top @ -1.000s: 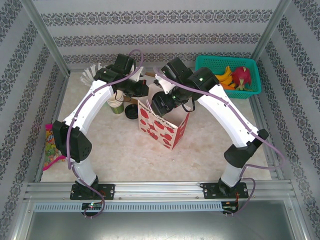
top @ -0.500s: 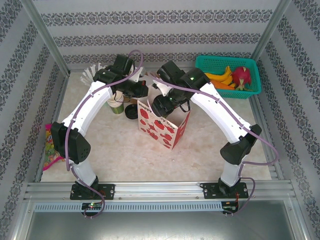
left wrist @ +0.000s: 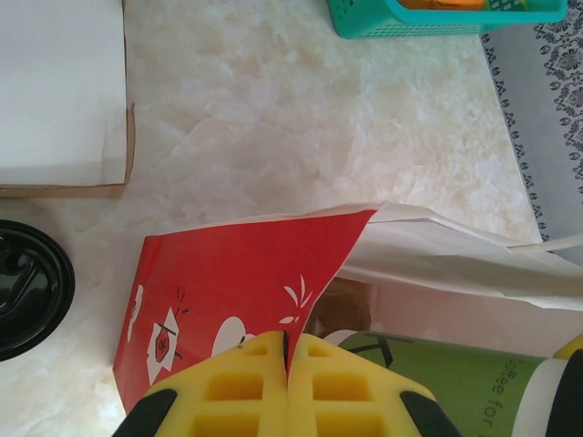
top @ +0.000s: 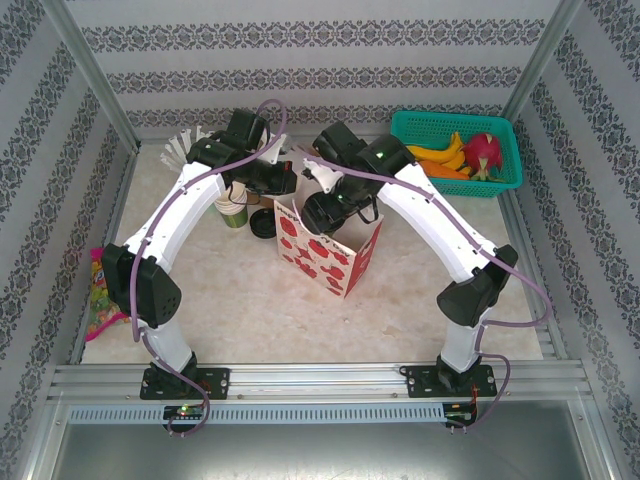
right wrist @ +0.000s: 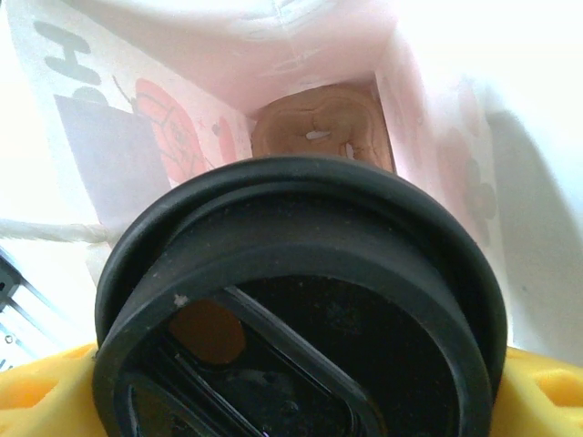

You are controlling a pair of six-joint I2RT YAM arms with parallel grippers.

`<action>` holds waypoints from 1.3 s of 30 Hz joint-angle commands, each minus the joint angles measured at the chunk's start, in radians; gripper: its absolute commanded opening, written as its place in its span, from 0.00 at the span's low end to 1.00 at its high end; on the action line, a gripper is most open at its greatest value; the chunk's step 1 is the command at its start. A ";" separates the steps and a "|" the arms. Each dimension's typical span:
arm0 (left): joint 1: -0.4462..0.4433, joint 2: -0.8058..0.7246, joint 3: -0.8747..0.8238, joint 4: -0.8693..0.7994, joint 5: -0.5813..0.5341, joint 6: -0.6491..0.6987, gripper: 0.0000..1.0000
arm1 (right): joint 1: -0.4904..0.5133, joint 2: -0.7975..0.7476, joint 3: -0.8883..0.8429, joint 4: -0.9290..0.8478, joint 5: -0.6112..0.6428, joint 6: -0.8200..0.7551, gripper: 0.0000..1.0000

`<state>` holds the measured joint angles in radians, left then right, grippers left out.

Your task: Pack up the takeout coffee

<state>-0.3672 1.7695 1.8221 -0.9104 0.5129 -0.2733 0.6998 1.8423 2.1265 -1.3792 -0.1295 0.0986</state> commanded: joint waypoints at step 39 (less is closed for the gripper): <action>-0.009 -0.034 -0.039 0.062 0.047 0.055 0.00 | -0.087 -0.083 -0.132 0.056 -0.124 -0.002 0.59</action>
<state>-0.3676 1.7435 1.7767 -0.8909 0.5423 -0.2173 0.6209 1.7699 1.9636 -1.2930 -0.2035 0.0792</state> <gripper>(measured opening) 0.052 0.808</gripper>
